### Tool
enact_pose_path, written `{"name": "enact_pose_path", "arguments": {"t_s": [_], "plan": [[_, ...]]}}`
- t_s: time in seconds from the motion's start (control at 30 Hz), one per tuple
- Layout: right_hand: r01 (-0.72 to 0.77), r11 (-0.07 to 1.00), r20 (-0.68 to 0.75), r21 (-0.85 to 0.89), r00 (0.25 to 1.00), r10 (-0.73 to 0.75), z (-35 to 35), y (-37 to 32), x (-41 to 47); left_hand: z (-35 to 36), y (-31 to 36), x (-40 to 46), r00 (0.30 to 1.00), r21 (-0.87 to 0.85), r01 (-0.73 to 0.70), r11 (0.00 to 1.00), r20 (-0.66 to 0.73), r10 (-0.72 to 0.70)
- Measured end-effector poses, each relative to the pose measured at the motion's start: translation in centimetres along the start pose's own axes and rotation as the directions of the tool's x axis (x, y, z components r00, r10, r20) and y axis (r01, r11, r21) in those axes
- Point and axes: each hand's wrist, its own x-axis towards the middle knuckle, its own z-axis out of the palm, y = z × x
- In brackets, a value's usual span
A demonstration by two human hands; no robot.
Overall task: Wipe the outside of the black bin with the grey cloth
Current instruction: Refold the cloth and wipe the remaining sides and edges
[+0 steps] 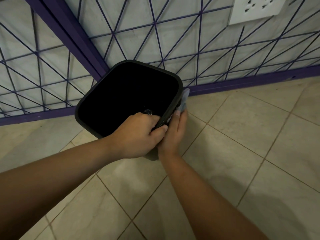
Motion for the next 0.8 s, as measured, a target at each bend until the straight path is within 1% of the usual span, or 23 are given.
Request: {"name": "enact_pose_path", "arguments": {"t_s": [0.03,0.1,0.17,0.2,0.23,0.27,0.33,0.4,0.47,0.5,0.57,0.6,0.63,0.67,0.7,0.77,0.8], "plan": [[-0.008,1.000,0.021,-0.005,1.000,0.008,-0.4,0.5,1.1,0.0,0.0,0.1,1.000,0.000,0.000,1.000,0.002,0.000],[-0.108,0.994,0.044,-0.008,0.993,0.109,-1.5,1.9,3.1,0.1,0.0,0.2,1.000,0.005,-0.008,1.000,-0.001,0.008],[-0.209,0.978,0.020,0.001,0.978,0.209,-2.2,2.9,2.9,0.2,0.1,0.1,1.000,0.025,-0.004,1.000,-0.013,0.004],[-0.229,0.973,0.006,0.000,0.973,0.229,-2.1,3.1,2.1,0.2,0.1,0.1,1.000,0.028,0.001,1.000,-0.022,0.000],[-0.221,0.975,-0.003,-0.013,0.975,0.221,-1.7,3.0,1.0,0.2,0.1,0.1,1.000,0.022,0.004,1.000,-0.028,-0.003],[-0.173,0.984,-0.003,-0.032,0.985,0.173,-1.1,2.5,0.0,0.1,0.2,0.1,1.000,0.015,0.007,1.000,-0.028,-0.006],[-0.055,0.998,0.032,-0.008,0.998,0.056,-0.2,0.9,-1.4,0.0,0.3,0.2,1.000,0.014,-0.002,1.000,-0.019,0.003],[0.002,1.000,0.066,-0.005,0.998,-0.002,-0.2,0.7,-0.3,0.1,0.2,0.1,1.000,0.020,-0.015,1.000,-0.025,0.016],[-0.045,0.999,0.071,-0.012,0.996,0.046,-1.2,1.4,2.3,0.1,0.2,0.0,1.000,0.033,-0.014,0.999,-0.027,0.015],[-0.099,0.995,0.068,-0.027,0.993,0.101,-1.7,1.7,3.3,0.2,0.2,0.0,1.000,0.036,-0.012,0.999,-0.025,0.013],[-0.182,0.983,0.073,0.001,0.981,0.182,-2.2,2.3,3.3,0.2,0.1,0.0,1.000,0.046,-0.012,0.999,-0.024,0.013],[-0.199,0.980,0.065,0.012,0.978,0.198,-2.1,2.4,2.3,0.2,0.1,0.0,1.000,0.043,-0.012,0.999,-0.023,0.013],[-0.191,0.982,0.046,0.007,0.981,0.190,-1.6,2.0,1.1,0.2,0.0,0.0,1.000,0.031,-0.011,0.999,-0.023,0.012],[-0.133,0.991,0.030,-0.011,0.991,0.134,-0.9,1.2,0.1,0.1,0.0,0.0,1.000,0.017,-0.010,1.000,-0.020,0.010],[-0.037,0.999,0.028,-0.021,0.999,0.038,-0.4,0.3,-0.8,0.0,0.0,0.0,1.000,0.002,-0.011,1.000,-0.014,0.011],[0.134,0.991,0.078,-0.004,0.988,-0.133,0.2,-0.8,-1.0,0.0,0.0,0.1,0.999,-0.010,-0.031,0.999,-0.007,0.031],[0.173,0.985,0.107,0.004,0.979,-0.172,0.2,-0.7,-0.3,0.0,0.0,0.2,0.999,-0.007,-0.040,0.999,-0.009,0.040]]}}
